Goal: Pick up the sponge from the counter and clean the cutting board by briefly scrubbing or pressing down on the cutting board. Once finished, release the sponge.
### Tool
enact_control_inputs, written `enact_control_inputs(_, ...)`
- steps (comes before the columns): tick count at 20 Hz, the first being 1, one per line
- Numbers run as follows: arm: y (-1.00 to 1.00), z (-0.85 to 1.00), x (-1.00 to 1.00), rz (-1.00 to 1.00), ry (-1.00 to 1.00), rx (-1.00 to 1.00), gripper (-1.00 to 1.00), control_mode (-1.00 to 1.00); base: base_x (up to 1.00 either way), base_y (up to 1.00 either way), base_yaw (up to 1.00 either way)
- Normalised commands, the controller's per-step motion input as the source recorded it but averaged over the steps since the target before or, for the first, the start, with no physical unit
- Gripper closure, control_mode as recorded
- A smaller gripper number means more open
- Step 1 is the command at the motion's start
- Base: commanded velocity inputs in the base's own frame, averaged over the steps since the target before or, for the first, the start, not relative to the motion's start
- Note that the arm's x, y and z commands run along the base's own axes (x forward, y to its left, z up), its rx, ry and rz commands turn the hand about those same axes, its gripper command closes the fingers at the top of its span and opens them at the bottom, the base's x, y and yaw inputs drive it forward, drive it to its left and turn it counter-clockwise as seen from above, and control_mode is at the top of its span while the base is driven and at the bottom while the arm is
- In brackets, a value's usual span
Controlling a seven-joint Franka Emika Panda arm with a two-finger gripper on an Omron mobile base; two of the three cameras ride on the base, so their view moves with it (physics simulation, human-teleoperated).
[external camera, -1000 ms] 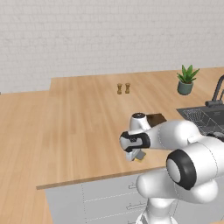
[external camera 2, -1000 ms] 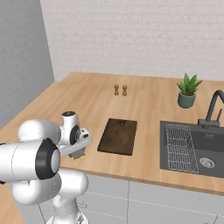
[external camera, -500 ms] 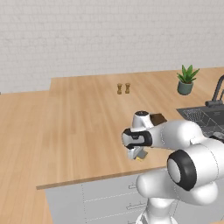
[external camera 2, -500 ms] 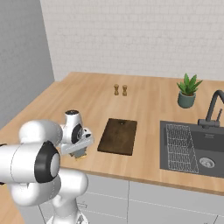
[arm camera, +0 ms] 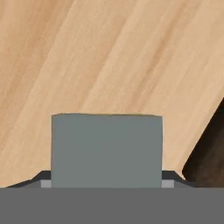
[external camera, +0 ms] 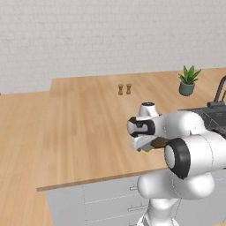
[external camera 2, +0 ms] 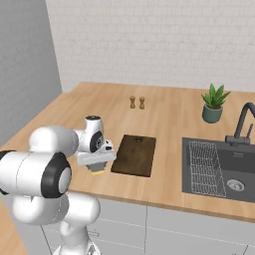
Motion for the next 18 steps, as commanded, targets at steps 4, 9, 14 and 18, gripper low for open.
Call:
enact_control_inputs(4,-0.38,0.0,0.71,-0.26,-0.01,0.0,1.0,-1.0,0.0,0.0,0.0)
enact_control_inputs(9,-0.26,-0.03,0.55,-0.21,-0.09,0.0,1.0,-1.0,0.0,0.0,0.0)
enact_control_inputs(14,-0.07,-0.35,0.05,-0.17,-0.25,-0.09,1.0,-1.0,0.0,0.0,0.0)
enact_control_inputs(18,0.0,-0.38,0.0,-0.03,-0.14,-0.18,1.0,-1.0,0.0,0.0,0.0)
